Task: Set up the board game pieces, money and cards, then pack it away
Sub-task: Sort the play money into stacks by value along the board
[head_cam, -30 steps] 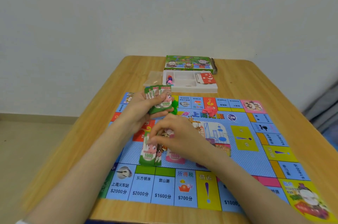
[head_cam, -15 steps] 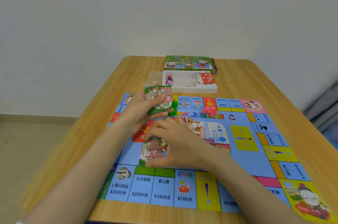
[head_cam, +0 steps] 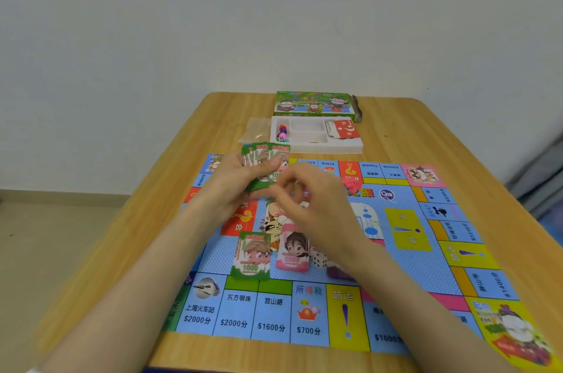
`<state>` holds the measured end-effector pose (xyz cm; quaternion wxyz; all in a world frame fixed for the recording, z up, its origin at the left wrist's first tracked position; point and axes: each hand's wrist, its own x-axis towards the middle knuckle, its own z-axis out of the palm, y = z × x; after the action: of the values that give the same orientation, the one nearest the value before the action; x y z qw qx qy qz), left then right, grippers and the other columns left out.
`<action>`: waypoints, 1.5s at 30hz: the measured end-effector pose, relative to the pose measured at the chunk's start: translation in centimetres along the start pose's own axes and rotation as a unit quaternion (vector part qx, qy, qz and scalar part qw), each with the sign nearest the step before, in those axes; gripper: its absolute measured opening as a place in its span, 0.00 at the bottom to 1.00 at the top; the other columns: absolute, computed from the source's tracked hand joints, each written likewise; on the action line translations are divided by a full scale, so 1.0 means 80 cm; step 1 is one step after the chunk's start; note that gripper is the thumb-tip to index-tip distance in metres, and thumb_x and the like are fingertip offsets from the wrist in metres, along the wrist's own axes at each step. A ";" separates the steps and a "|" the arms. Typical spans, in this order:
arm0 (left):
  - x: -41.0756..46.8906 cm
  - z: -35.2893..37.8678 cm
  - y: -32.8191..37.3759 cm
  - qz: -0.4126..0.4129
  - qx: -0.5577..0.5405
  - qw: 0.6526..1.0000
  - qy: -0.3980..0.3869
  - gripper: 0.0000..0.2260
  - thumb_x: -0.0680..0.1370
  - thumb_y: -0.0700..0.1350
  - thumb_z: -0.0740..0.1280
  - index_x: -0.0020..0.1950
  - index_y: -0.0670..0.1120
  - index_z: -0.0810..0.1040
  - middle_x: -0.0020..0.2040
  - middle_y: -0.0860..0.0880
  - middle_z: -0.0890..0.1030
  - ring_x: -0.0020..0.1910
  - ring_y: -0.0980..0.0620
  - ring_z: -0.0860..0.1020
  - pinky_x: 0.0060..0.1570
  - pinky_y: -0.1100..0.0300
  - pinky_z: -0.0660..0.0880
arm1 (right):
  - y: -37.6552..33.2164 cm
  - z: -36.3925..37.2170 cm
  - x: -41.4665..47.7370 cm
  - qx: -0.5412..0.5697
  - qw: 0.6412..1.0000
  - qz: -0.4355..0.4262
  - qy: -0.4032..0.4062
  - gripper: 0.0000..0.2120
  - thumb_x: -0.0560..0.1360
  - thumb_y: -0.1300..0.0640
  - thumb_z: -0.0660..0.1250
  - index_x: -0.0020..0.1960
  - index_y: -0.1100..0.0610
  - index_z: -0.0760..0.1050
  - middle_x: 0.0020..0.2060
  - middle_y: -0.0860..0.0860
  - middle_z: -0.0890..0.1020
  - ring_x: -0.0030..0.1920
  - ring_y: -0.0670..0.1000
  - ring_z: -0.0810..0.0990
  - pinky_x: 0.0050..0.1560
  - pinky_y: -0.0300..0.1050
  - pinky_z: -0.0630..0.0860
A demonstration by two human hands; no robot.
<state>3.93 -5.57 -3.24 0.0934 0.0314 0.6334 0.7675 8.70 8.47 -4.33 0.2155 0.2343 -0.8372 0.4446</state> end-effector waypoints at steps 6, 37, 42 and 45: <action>-0.009 0.004 0.005 -0.026 0.036 0.996 -0.083 0.10 0.69 0.41 0.70 0.49 0.43 0.79 0.37 0.47 0.84 0.32 0.50 0.83 0.28 0.65 0.79 | 0.011 -0.005 0.005 0.002 0.989 0.118 0.094 0.10 0.75 0.55 0.68 0.54 0.54 0.70 0.44 0.47 0.71 0.40 0.44 0.70 0.41 0.31 0.67; 0.004 0.004 0.000 -0.095 -0.056 0.993 -0.049 0.09 0.79 0.45 0.54 0.45 0.46 0.72 0.33 0.50 0.73 0.30 0.54 0.71 0.32 0.63 0.72 | -0.011 -0.002 -0.003 0.166 0.975 0.054 -0.136 0.04 0.72 0.66 0.70 0.42 0.58 0.79 0.36 0.52 0.81 0.36 0.44 0.78 0.41 0.37 0.75; 0.010 0.003 0.001 -0.088 -0.112 0.989 -0.042 0.11 0.81 0.44 0.52 0.51 0.43 0.73 0.30 0.49 0.71 0.27 0.50 0.74 0.28 0.63 0.75 | -0.011 0.008 -0.007 0.117 0.971 0.041 -0.206 0.05 0.69 0.65 0.73 0.40 0.58 0.79 0.35 0.45 0.78 0.37 0.43 0.77 0.42 0.33 0.74; 0.008 0.003 0.001 -0.078 -0.083 0.993 -0.040 0.12 0.81 0.44 0.52 0.51 0.44 0.73 0.30 0.49 0.70 0.27 0.51 0.75 0.23 0.64 0.71 | -0.006 0.017 -0.009 0.060 0.973 0.016 -0.221 0.05 0.67 0.63 0.75 0.39 0.57 0.79 0.36 0.45 0.78 0.37 0.44 0.77 0.42 0.39 0.76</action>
<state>3.31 -5.23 -3.16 0.1806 0.0044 0.5640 0.8058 9.35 7.24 -5.09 0.0037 0.3255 -0.8397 0.4346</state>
